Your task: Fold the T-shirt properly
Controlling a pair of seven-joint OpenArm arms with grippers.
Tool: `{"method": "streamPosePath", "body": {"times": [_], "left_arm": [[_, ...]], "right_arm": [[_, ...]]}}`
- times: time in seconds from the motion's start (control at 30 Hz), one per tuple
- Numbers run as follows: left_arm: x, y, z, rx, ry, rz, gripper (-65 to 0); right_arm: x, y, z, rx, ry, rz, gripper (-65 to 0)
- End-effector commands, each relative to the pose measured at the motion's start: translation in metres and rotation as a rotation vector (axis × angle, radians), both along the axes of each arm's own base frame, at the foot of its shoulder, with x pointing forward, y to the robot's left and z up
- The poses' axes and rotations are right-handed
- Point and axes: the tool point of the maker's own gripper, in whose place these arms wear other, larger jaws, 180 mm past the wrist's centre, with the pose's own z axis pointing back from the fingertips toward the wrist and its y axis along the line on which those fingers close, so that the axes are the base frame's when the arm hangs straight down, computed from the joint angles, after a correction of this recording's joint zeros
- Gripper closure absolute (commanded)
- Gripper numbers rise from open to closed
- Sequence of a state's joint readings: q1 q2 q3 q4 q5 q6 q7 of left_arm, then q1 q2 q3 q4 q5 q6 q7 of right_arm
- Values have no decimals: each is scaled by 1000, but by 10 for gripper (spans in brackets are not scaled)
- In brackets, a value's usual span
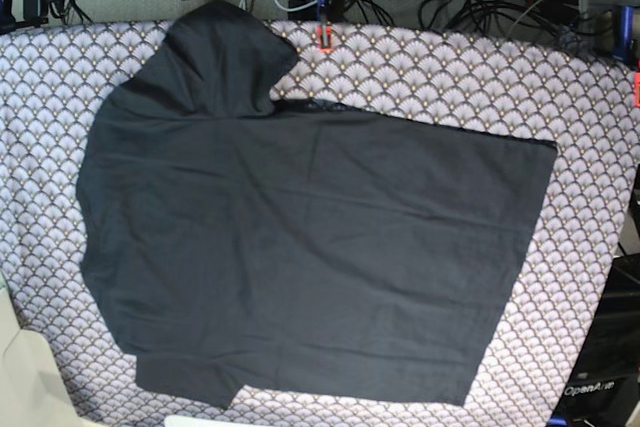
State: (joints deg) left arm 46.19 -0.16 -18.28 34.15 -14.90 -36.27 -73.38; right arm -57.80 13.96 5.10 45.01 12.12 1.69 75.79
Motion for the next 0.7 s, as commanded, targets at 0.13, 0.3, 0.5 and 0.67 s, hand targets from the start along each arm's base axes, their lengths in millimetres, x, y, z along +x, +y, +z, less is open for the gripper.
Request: {"method": "streamPosePath", "body": {"times": [0.13, 0.3, 0.5, 0.67], "left_arm": [[21, -12, 68, 4, -103, -107, 0], [85, -28, 114, 19, -136, -300, 0], [162, -32, 142, 143, -94, -463, 0], [221, -11, 155, 314, 34, -547, 0]], "right_arm": [[30, 13, 24, 47, -48, 27, 0], [74, 32, 48, 99, -84, 59, 0], [140, 39, 72, 107, -99, 98, 0], [201, 41, 80, 98, -79, 125, 0]]}}
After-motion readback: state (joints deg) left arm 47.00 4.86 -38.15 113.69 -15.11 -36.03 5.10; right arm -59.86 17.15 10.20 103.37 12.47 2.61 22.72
